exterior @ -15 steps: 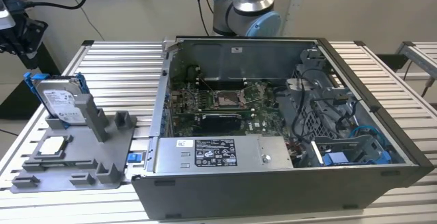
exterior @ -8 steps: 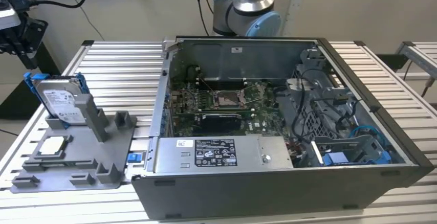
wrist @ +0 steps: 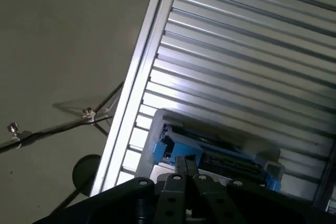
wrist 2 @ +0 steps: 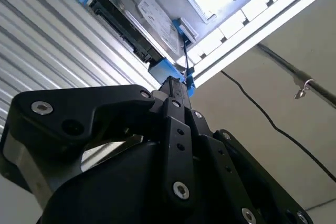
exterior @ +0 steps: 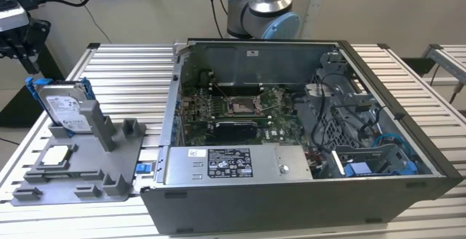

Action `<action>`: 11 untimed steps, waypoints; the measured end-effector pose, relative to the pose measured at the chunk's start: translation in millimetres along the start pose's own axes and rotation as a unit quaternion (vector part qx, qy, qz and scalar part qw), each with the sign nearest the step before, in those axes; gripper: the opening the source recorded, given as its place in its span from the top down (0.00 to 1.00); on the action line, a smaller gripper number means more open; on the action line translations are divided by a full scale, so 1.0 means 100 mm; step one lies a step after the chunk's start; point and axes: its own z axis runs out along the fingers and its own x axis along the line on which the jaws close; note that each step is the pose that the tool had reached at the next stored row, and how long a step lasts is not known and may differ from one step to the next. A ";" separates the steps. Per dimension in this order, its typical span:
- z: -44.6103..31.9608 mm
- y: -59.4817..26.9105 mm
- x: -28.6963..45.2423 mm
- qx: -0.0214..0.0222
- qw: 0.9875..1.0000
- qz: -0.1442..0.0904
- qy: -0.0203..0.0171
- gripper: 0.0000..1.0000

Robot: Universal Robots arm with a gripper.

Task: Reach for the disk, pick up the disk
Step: 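Pick up the disk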

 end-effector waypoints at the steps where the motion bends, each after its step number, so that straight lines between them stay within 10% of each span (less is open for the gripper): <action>1: 0.000 0.000 0.000 0.000 1.000 -0.009 0.000 1.00; 11: 0.000 -0.001 0.000 0.000 0.995 -0.100 0.003 1.00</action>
